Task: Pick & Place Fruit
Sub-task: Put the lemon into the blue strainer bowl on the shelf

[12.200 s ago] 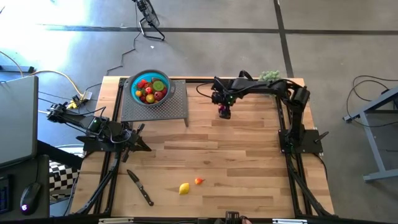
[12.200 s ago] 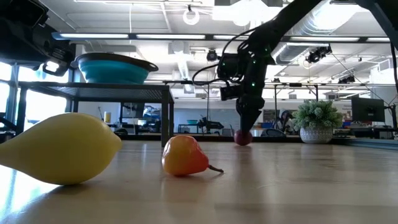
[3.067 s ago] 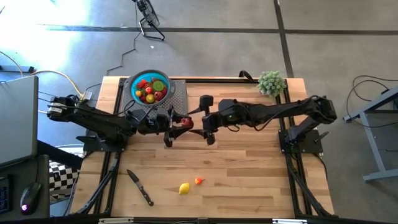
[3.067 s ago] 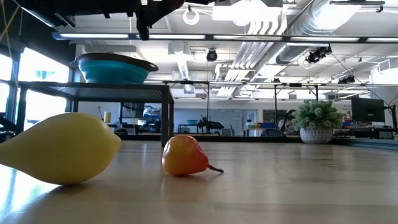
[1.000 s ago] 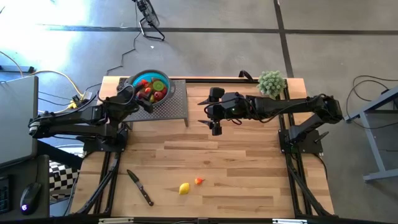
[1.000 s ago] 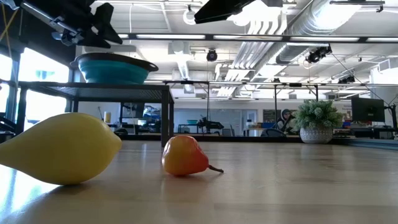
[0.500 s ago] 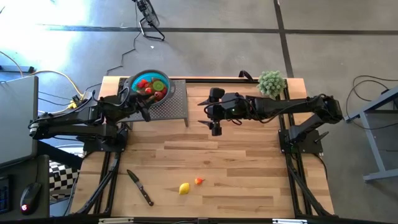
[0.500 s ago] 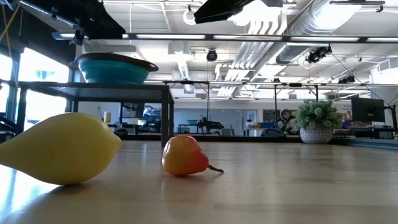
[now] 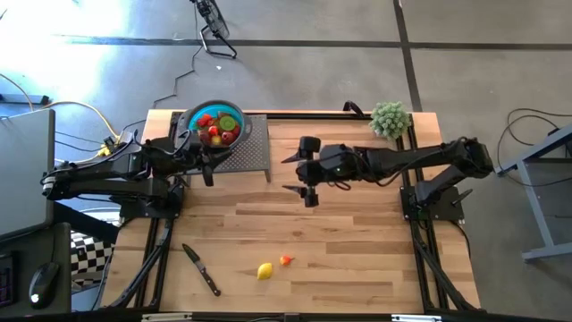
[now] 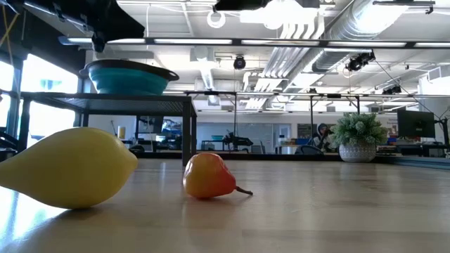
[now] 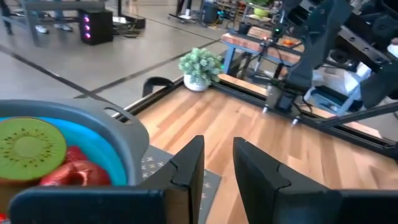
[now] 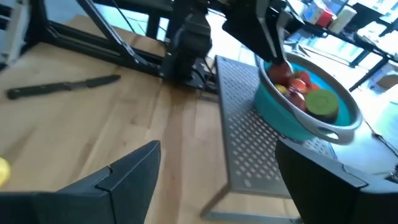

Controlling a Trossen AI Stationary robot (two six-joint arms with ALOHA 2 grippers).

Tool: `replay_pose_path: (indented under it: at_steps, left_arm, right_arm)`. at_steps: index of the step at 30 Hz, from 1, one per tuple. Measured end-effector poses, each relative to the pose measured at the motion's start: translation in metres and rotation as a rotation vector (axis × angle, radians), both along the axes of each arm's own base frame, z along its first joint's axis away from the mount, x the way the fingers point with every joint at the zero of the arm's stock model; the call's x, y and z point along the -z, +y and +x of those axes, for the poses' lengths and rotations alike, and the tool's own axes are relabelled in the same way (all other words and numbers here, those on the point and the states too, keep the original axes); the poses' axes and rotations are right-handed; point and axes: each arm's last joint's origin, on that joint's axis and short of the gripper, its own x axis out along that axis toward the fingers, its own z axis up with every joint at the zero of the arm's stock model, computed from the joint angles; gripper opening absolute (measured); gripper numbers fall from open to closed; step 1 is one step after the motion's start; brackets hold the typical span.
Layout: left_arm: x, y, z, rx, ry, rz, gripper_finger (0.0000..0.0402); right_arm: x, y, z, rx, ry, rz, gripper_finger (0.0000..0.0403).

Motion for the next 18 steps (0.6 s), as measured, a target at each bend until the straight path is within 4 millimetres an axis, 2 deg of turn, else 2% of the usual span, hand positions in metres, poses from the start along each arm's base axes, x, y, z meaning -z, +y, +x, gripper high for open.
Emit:
replay_pose_path:
  at_steps: [8,12,18]
  left_arm:
    - [0.001,-0.018,0.003,0.104,0.003,-0.006,0.0080]
    - [0.004,-0.034,0.009,0.119,0.030,0.000,0.0080]
    - [0.015,-0.064,0.027,0.070,0.070,0.017,0.0080]
  right_arm:
    - [-0.001,0.025,-0.002,0.021,-0.016,0.071,0.0309]
    - [-0.001,0.035,-0.004,0.055,-0.022,0.055,0.0309]
    - [0.000,0.049,-0.006,0.036,-0.017,0.128,0.0309]
